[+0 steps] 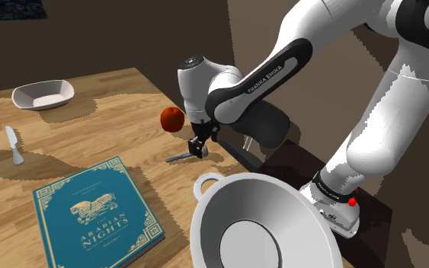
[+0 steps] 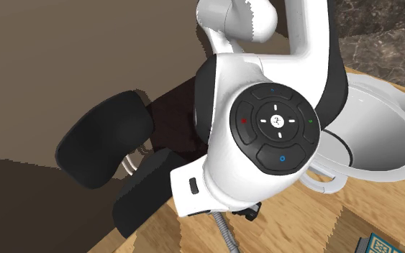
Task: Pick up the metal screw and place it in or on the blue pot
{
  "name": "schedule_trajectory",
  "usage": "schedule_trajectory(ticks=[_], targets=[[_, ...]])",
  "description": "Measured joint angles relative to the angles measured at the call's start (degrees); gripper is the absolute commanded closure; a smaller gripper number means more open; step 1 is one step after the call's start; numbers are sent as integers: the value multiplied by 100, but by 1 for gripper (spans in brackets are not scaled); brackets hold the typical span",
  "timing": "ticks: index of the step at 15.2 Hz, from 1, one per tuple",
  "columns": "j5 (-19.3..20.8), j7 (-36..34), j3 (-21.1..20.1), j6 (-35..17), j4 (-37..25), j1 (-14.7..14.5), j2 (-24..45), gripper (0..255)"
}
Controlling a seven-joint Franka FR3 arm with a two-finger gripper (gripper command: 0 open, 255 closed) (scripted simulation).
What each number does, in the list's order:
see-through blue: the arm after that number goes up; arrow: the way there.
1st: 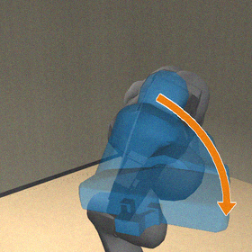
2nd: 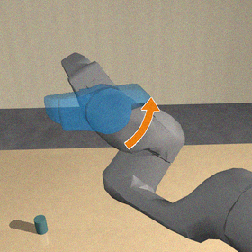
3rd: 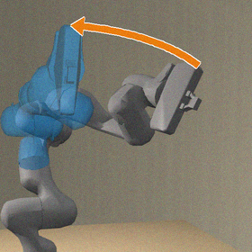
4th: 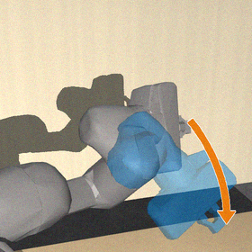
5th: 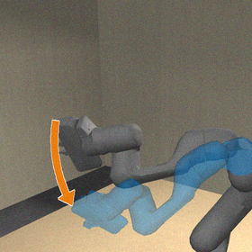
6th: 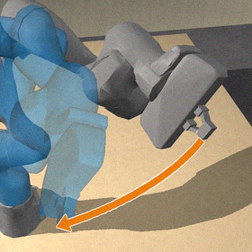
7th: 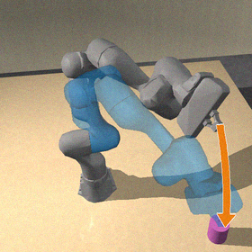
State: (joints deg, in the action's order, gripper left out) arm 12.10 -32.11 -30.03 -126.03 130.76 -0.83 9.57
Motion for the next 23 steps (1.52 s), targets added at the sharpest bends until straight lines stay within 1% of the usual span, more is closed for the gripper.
schedule_trajectory(ticks=[7,8,18,23], targets=[[45,-25,15,-103,64,0,46,0],[45,-25,15,-103,64,0,46,255],[45,-26,16,-104,64,0,46,255],[-157,147,-30,162,15,42,-229,255]])
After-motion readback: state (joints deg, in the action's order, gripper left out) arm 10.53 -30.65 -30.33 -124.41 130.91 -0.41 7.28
